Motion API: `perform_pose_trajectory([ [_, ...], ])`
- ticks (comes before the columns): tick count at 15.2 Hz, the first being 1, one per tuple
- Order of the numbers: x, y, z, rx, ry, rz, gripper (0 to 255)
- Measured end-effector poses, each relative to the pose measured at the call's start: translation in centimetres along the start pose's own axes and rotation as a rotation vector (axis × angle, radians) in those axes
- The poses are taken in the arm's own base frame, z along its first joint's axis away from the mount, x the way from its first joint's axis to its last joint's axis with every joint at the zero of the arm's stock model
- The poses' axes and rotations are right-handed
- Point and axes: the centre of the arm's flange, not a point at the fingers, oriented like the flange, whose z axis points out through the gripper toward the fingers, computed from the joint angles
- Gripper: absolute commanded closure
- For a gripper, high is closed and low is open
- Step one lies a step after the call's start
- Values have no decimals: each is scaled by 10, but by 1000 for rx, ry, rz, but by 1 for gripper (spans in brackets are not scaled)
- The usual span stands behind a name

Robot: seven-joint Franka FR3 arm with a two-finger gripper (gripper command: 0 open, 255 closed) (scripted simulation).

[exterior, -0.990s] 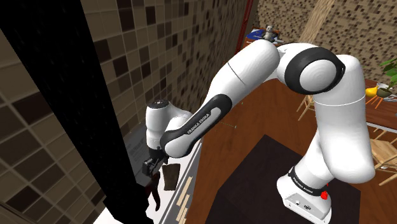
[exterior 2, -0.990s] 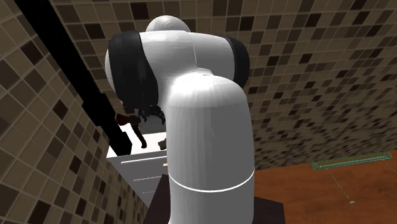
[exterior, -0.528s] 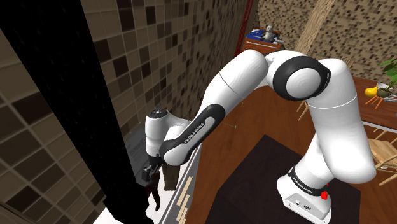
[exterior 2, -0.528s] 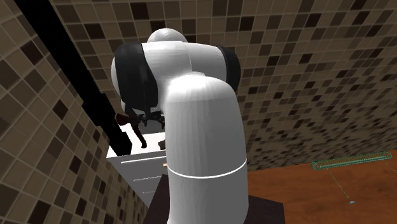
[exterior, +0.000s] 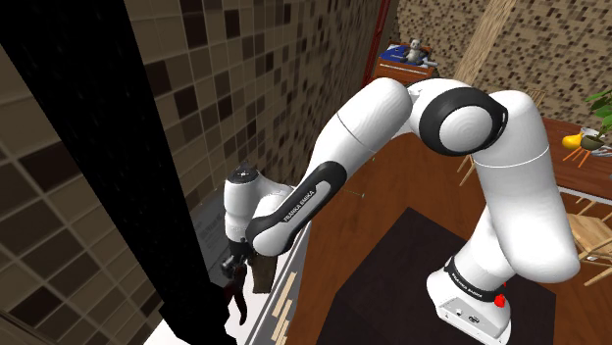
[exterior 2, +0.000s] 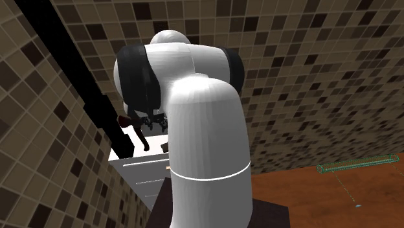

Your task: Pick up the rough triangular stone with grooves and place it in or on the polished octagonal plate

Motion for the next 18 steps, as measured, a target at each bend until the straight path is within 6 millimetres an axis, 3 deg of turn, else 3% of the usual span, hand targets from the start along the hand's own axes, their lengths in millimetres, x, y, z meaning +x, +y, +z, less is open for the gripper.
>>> perform_pose_trajectory([
  [8, 0, 0, 0, 0, 0, 0, 255],
  [9, 0, 0, 0, 0, 0, 0, 0],
  [11, -3, 0, 5, -16, 8, 37, 0],
  [18, -45, 2, 70, -203, 114, 735, 0],
])
